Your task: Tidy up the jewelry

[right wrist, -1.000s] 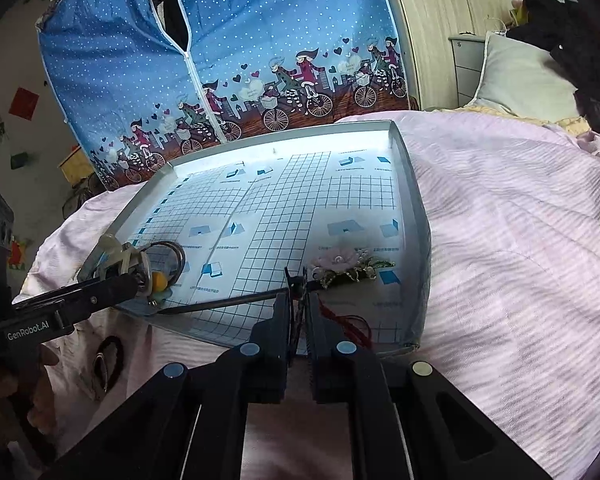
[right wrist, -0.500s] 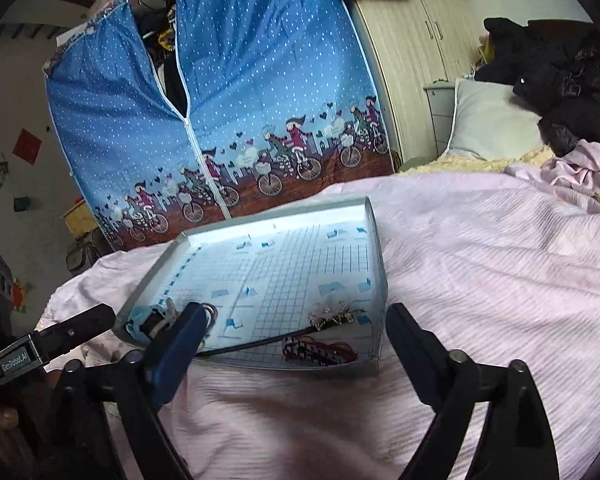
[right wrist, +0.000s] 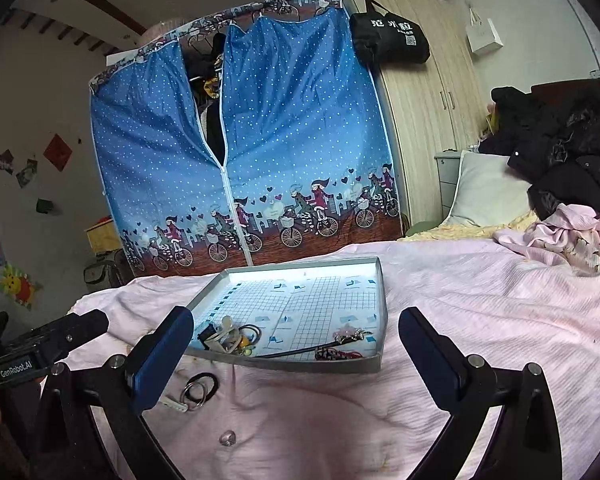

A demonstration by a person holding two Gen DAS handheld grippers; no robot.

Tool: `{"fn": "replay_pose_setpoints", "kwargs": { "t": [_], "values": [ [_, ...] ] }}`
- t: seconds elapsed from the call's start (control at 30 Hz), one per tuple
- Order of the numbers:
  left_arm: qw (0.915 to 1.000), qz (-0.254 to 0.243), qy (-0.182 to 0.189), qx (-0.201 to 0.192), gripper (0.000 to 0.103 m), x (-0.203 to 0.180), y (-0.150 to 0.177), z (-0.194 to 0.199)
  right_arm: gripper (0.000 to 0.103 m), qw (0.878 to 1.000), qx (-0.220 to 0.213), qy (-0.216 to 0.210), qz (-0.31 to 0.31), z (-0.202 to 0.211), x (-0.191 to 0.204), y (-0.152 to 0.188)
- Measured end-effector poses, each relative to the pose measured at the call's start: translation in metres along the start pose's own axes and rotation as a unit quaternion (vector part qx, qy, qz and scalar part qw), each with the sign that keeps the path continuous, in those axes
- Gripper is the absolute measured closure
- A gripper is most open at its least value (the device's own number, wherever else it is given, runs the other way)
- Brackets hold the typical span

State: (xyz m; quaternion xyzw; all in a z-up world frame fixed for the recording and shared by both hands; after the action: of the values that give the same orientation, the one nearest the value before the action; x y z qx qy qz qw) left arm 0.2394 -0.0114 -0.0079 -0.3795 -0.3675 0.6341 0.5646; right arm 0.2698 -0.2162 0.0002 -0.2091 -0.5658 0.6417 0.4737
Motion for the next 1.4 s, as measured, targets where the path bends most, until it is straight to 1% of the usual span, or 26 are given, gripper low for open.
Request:
{"fn": "replay_pose_setpoints", "kwargs": {
  "t": [0.07,0.1,0.23,0.3,0.4,0.5,0.6,0.7,0.87,0.97,1.07,1.23,1.3,1.37,1.4],
  "values": [
    [0.9999,-0.008,-0.003,0.009,0.002,-0.002,0.01,0.01,0.0,1.0,0.0,-0.003,0.006,0.011,0.01,0.004],
    [0.9999,-0.007,-0.007,0.007,0.002,-0.001,0.014,0.016,0.0,1.0,0.001,-0.006,0.011,0.016,0.015,0.007],
    [0.9998,0.006,-0.008,-0.018,0.002,0.004,0.025,0.046,0.0,0.999,0.006,-0.014,0.029,0.035,0.034,0.016],
    [0.9996,0.01,-0.01,-0.023,0.002,0.007,0.029,0.06,0.0,0.999,0.007,-0.013,0.035,0.046,0.041,0.024],
    [0.9994,0.015,-0.023,-0.018,0.002,0.015,0.04,0.075,0.0,0.999,0.014,-0.015,0.037,0.056,0.047,0.035],
    [0.9992,0.019,-0.035,0.003,0.002,0.023,0.056,0.083,0.0,0.999,0.027,-0.016,0.037,0.06,0.053,0.047],
    [0.9979,0.029,-0.048,0.032,0.002,0.031,0.07,0.084,0.0,0.998,0.049,-0.017,0.037,0.06,0.058,0.06],
    [0.9959,0.048,-0.054,0.055,0.002,0.039,0.078,0.081,0.0,0.996,0.076,-0.025,0.034,0.057,0.063,0.075],
    [0.9908,0.065,-0.066,0.098,0.002,0.051,0.091,0.07,0.0,0.992,0.116,-0.025,0.036,0.047,0.066,0.098],
    [0.989,0.069,-0.065,0.114,0.002,0.053,0.098,0.065,0.0,0.99,0.137,-0.024,0.031,0.039,0.063,0.109],
    [0.9864,0.073,-0.072,0.129,0.002,0.056,0.103,0.059,0.0,0.987,0.159,-0.014,0.02,0.032,0.055,0.119],
    [0.9816,0.073,-0.085,0.154,0.002,0.061,0.111,0.048,0.0,0.983,0.183,0.001,0.0,0.026,0.042,0.129],
    [0.9816,0.069,-0.076,0.162,0.002,0.06,0.108,0.043,0.0,0.982,0.189,0.002,-0.005,0.025,0.04,0.131],
    [0.9806,0.044,-0.059,0.182,0.002,0.057,0.102,0.033,0.0,0.981,0.196,-0.002,-0.006,0.021,0.039,0.132],
    [0.98,0.031,-0.056,0.188,0.002,0.057,0.097,0.028,0.0,0.979,0.203,-0.006,-0.002,0.019,0.039,0.133]
  ]
}}
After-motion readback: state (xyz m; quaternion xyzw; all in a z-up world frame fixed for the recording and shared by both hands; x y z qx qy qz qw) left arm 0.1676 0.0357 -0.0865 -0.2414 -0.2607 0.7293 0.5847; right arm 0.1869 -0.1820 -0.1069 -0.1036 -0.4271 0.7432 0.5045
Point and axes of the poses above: each gripper's, at about its wrist camera, not at the fingertips, and z roughly against the way its jaws point, x to its left, y to its underside, the point moved 9 cm from there along -z, roughly the way its jaws point, and after that the axes turned 10 degrees about -y, right-handed, at the moved point
